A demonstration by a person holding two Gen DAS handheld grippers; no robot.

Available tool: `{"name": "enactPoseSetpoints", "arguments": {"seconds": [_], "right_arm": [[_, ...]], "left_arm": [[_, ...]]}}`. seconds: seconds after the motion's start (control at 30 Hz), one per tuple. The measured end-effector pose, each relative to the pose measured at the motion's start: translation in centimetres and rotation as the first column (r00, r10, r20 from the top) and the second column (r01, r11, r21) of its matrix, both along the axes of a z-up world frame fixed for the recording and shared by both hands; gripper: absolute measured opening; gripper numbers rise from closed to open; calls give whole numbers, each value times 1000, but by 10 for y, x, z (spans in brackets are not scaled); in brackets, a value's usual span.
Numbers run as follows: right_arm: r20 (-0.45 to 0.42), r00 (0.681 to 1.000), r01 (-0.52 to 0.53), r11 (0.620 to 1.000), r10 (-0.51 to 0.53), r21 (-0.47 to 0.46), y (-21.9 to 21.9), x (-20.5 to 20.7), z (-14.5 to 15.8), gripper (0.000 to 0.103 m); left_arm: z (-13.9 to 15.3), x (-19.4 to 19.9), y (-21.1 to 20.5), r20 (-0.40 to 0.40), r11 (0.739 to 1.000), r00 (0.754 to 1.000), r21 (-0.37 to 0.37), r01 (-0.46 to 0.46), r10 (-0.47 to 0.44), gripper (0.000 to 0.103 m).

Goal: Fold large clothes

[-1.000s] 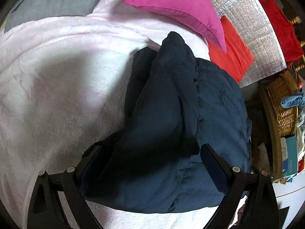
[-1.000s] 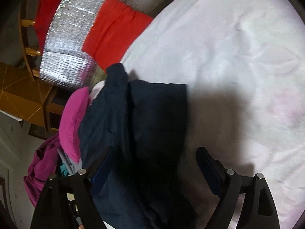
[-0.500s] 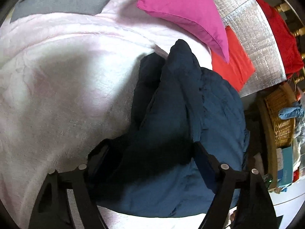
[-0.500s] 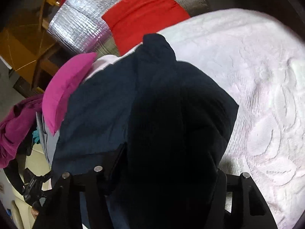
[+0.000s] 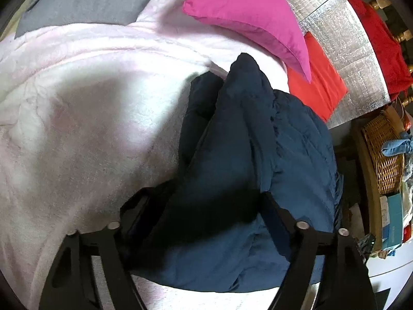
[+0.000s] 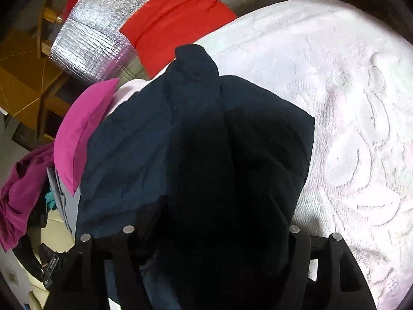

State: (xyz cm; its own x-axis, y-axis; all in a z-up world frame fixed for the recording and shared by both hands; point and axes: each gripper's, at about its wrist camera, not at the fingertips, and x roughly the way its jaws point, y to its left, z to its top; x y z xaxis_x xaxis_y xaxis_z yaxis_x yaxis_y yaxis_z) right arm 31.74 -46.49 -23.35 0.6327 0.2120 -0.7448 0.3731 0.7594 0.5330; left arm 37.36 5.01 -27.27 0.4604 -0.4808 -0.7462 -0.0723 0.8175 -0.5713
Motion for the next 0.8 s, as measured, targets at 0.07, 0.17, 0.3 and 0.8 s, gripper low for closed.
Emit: {"name": "enactPoseSetpoints", "arguments": {"seconds": [0.07,0.17,0.3,0.8], "right_arm": [[-2,1000,5,1000,-5,11,-1,-3,1,75],[-10,1000,9,1000,-8,28,-5,-10,-5,82],[27,999,19,999,-20,48,-6,-15,-9,81],[103,995,4,971,21,-238,38,-37,33,34]], "left_arm": [[-1,0,3,-6,1000,1000,-9,0,-1,78],[-6,2,7,-42,999,999,-50,-8,6,79],[-5,-4,9,-17,999,1000,-54,-4,3,76],[18,-23,14,41,997,999,-73,25,-22,21]]}}
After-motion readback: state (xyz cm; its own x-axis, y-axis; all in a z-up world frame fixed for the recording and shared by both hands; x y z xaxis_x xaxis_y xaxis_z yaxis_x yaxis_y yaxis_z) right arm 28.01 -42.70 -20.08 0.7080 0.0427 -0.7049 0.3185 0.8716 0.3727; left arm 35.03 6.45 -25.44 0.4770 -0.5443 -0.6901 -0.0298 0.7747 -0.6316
